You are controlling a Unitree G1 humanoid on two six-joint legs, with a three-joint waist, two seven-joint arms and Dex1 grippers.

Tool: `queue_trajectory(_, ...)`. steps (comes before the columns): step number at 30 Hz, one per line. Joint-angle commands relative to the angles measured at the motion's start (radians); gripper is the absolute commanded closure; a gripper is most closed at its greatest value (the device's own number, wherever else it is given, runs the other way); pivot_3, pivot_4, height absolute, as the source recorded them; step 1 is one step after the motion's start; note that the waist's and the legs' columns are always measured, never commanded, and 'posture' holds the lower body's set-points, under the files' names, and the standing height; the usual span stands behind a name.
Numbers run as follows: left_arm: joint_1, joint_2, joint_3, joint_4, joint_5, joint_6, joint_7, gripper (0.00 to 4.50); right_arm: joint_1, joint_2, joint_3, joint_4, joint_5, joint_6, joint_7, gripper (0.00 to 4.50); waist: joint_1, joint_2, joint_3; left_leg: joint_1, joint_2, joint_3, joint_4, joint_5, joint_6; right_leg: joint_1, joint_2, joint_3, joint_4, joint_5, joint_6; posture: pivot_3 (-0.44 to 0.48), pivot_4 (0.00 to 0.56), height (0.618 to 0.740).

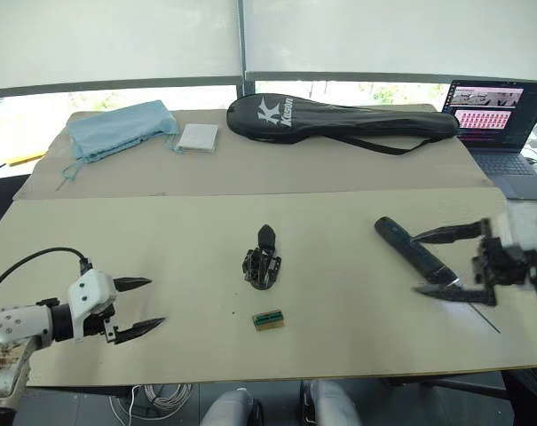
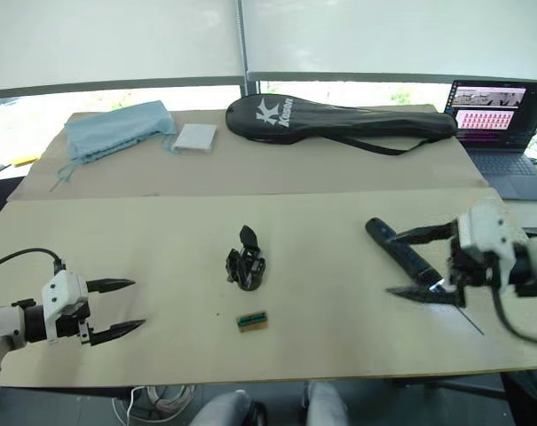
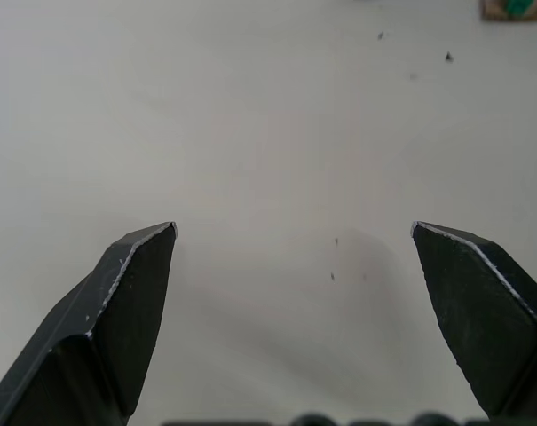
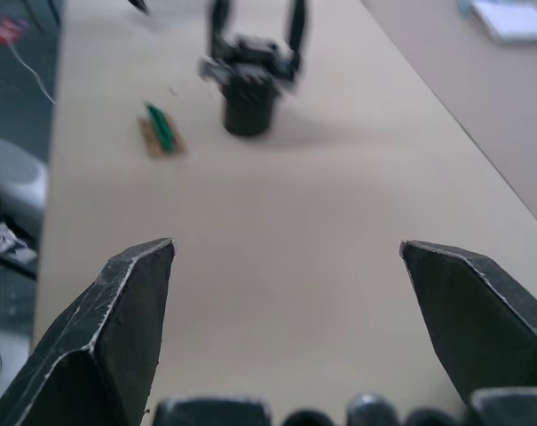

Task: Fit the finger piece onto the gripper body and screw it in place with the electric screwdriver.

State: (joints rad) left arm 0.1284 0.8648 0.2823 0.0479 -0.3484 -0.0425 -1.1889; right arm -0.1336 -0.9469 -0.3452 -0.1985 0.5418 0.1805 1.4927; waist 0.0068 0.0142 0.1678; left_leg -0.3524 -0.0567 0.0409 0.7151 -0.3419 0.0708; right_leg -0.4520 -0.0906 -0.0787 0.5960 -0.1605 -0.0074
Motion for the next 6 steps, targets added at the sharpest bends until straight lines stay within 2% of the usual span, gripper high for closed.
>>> queue_trajectory(1,0.005,-0.018,0.051,-0.009,-0.007,-0.027,0.048,0.0,0.078,0.037,-0.038,-0.185,0.047,-0.008,-0.076,0.03,0.005,0.0,0.0,0.0,0.0,0.0,0.0,0.0,0.0,0.0,0.0,0.0,0.0,0.0,0.0,0.0,0.15,0.74)
queue_trajectory(6,0.012,-0.031,0.052,-0.014,-0.013,-0.07,0.043,0.0,0.112,0.069,-0.024,-0.199,0.028,-0.056,-0.12,0.03,0.01,-0.003,-0.001,0.0,-0.001,0.0,0.001,0.0,0.0,0.001,-0.001,0.0,-0.001,0.0,0.001,0.0,0.15,0.74)
